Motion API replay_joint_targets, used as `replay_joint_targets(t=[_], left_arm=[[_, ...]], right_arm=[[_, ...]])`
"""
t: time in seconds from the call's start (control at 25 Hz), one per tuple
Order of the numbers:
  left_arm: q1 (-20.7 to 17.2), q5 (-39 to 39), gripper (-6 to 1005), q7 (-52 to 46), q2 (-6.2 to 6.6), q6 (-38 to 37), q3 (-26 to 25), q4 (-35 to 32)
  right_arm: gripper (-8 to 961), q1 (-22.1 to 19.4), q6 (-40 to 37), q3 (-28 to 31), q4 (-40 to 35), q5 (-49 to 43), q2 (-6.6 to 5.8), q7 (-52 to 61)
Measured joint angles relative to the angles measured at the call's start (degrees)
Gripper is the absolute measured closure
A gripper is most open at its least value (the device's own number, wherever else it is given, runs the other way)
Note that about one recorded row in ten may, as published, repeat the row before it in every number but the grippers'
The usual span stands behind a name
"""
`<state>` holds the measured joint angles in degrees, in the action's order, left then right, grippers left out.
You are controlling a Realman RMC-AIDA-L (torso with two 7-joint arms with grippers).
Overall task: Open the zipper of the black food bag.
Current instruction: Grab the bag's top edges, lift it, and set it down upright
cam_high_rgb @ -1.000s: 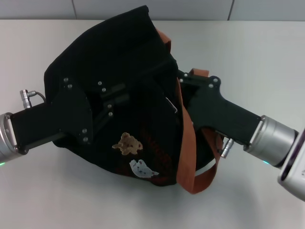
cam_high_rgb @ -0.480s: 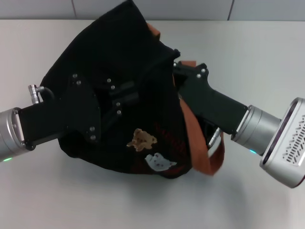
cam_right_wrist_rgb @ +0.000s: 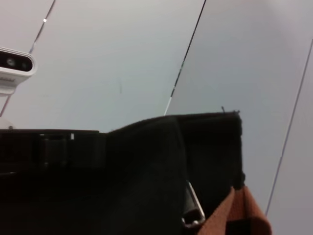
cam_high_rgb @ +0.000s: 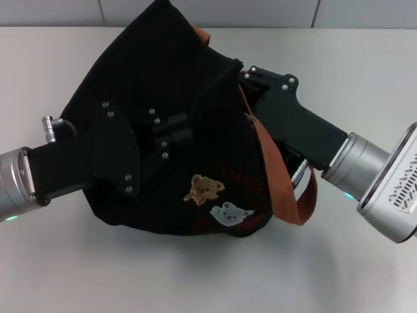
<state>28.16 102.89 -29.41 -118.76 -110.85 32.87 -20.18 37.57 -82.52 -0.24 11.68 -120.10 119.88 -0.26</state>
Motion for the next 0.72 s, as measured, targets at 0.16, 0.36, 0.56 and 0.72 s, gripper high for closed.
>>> replay_joint_targets(t=[0.16,0.36,0.56,0.72], left_arm=[[0.0,0.0,910,0.0,-0.03,0.0,-0.4,0.1],[-1.6,-2.4,910,0.0,0.23,0.4,-1.2,-0.3],[-2.3,-5.3,911,-0.1,0.45,0.9,-1.2,-0.6],[-1.1,-5.9,911,-0.1,0.26,0.9,-0.8,-0.5]], right_arm=[[556,-1.8,-0.1,3.0,0.2,0.0,0.00,0.0],[556,-6.6,-2.1,4.1,0.0,-0.8,-0.40,2.4],[555,-11.0,-3.6,2.9,-0.4,-7.3,-0.55,3.5],[555,-10.6,-2.4,2.7,0.3,-13.8,-0.14,8.8]])
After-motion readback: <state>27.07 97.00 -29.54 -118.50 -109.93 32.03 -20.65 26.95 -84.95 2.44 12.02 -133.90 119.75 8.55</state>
